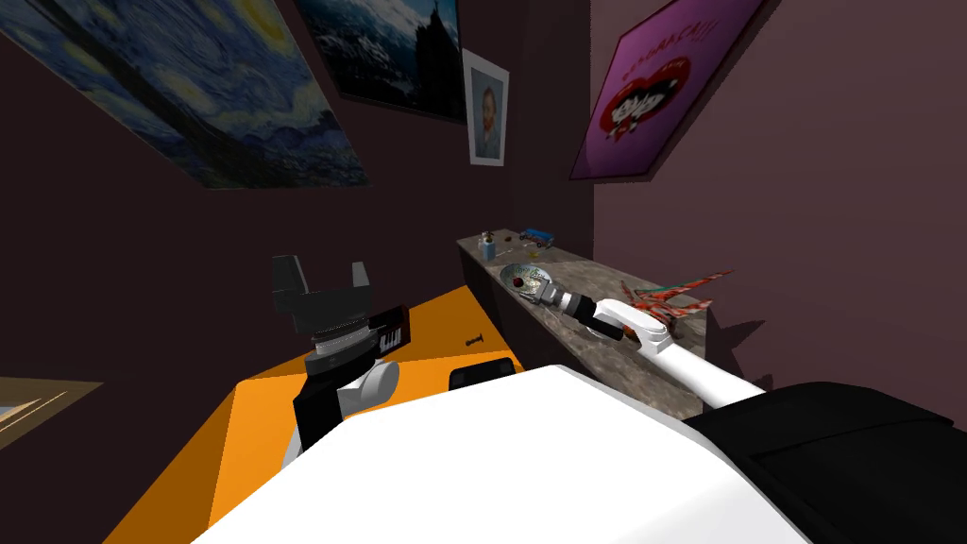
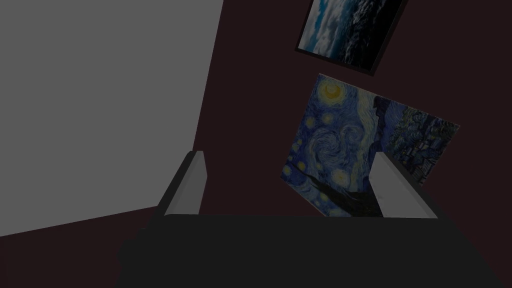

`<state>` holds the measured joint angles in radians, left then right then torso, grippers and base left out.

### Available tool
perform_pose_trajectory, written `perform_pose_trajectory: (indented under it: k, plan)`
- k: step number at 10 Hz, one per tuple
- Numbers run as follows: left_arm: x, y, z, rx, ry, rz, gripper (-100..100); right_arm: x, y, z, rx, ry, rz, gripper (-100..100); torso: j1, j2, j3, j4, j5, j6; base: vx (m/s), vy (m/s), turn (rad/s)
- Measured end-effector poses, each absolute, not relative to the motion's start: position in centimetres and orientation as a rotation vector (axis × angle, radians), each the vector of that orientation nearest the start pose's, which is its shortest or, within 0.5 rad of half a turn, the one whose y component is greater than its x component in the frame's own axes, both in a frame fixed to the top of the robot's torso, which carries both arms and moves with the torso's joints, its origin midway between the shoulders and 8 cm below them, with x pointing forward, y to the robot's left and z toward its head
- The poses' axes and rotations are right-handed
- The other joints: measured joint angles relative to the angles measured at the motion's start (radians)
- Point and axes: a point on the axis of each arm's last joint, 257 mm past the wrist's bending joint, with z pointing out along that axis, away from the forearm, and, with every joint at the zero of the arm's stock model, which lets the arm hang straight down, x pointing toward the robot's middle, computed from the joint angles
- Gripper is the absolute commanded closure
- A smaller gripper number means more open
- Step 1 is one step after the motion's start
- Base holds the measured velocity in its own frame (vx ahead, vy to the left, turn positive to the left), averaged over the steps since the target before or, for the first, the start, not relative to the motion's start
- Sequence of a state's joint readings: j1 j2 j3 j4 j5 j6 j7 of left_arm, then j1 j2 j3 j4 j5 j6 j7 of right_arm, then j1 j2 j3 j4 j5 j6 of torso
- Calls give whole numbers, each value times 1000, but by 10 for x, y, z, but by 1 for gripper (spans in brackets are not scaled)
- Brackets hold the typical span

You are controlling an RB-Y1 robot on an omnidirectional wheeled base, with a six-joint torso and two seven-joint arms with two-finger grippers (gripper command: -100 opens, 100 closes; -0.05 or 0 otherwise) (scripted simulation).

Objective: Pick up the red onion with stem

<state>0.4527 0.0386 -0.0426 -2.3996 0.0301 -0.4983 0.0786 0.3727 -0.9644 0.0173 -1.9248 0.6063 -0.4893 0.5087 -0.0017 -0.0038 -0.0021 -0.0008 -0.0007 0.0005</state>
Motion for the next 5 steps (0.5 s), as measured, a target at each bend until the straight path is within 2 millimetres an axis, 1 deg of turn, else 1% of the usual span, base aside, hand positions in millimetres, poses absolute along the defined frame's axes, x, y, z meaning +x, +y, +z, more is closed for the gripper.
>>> perform_pose_trajectory:
  k: [2,4,5]
  plan:
    - [320,254,89,-550,498,-1494,0,399,-279,-178,-956,1481,149,-100,-1,-2,-1,0,0,-1,56,-34,107]
    - [320,254,89,-550,498,-1494,0,398,-291,-190,-1039,1497,105,-100,0,-1,-1,0,0,0,58,-23,117]
    - [320,254,89,-550,498,-1494,0,396,-302,-201,-1097,1510,74,-100,0,-2,-1,-1,0,0,59,-31,49]
